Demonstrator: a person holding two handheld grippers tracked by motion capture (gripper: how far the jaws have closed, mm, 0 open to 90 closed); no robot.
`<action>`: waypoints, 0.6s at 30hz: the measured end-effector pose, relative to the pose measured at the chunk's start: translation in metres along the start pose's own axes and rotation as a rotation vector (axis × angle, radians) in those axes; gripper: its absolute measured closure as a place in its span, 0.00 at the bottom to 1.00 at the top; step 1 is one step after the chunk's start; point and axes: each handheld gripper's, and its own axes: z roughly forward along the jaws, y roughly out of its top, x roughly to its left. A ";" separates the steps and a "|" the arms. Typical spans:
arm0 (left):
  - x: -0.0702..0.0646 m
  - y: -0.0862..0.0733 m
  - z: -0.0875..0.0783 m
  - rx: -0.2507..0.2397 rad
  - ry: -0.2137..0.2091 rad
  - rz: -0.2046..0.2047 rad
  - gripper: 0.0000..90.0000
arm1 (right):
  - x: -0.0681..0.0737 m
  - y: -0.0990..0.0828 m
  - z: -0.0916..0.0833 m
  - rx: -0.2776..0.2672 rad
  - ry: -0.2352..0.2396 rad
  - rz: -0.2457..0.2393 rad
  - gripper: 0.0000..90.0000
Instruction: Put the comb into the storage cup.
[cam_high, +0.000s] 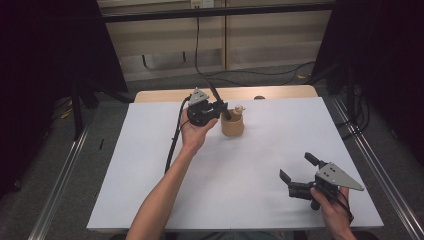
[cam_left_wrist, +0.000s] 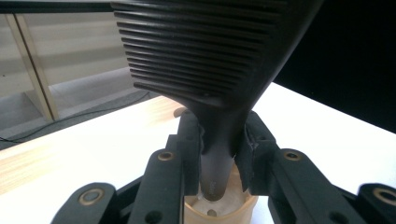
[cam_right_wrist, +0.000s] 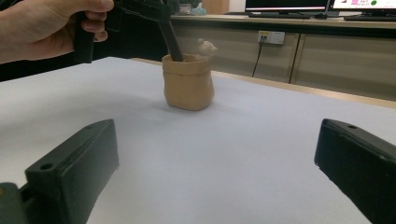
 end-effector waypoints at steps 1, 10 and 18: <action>0.000 0.000 0.000 0.003 -0.002 0.000 0.81 | 0.000 0.000 0.000 -0.001 0.000 -0.001 0.00; 0.002 -0.008 0.001 0.021 0.000 -0.012 0.81 | 0.000 0.000 0.001 0.002 0.005 -0.002 0.00; 0.003 -0.013 0.002 0.044 0.011 -0.001 0.81 | 0.000 -0.001 0.002 0.009 0.007 -0.003 0.00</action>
